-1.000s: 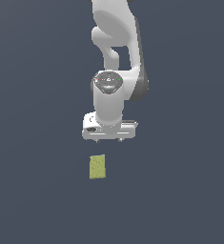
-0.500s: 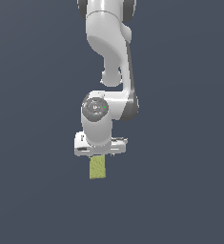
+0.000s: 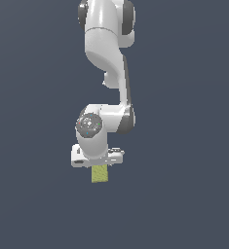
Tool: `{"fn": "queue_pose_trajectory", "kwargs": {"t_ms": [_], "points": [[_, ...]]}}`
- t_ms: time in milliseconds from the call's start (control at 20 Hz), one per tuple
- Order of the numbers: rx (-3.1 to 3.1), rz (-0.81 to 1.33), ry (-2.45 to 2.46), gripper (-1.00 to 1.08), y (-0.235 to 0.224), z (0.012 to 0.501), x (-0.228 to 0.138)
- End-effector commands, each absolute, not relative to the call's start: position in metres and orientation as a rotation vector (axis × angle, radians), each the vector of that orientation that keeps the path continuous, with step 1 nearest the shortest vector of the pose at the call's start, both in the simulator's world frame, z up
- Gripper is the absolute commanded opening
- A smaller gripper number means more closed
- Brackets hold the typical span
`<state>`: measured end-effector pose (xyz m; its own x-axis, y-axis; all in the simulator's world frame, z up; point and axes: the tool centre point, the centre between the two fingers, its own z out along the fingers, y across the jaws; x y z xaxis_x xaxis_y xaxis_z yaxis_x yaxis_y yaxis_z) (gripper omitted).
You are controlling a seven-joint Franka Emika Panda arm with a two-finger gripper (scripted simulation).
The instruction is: Pick up the object and move it to a goal position.
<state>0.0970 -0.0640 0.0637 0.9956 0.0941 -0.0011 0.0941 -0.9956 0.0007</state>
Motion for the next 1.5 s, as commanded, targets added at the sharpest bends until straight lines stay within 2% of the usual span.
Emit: {"fn": "queue_pose_trajectory", "kwargs": {"t_ms": [0,300,750,1050,1100,1450], "points": [[3.138,0.0,0.152,1.0,-0.066,0.061,0.099],[3.138,-0.002,0.151,1.0,-0.066,0.057,0.099],[3.138,-0.001,0.152,1.0,-0.066,0.015,0.098],[3.138,0.0,0.153,1.0,-0.066,0.01,0.099],[3.138,0.0,0.153,-1.0,-0.066,0.01,0.099],[3.138,0.0,0.153,-1.0,-0.066,0.01,0.099]]}}
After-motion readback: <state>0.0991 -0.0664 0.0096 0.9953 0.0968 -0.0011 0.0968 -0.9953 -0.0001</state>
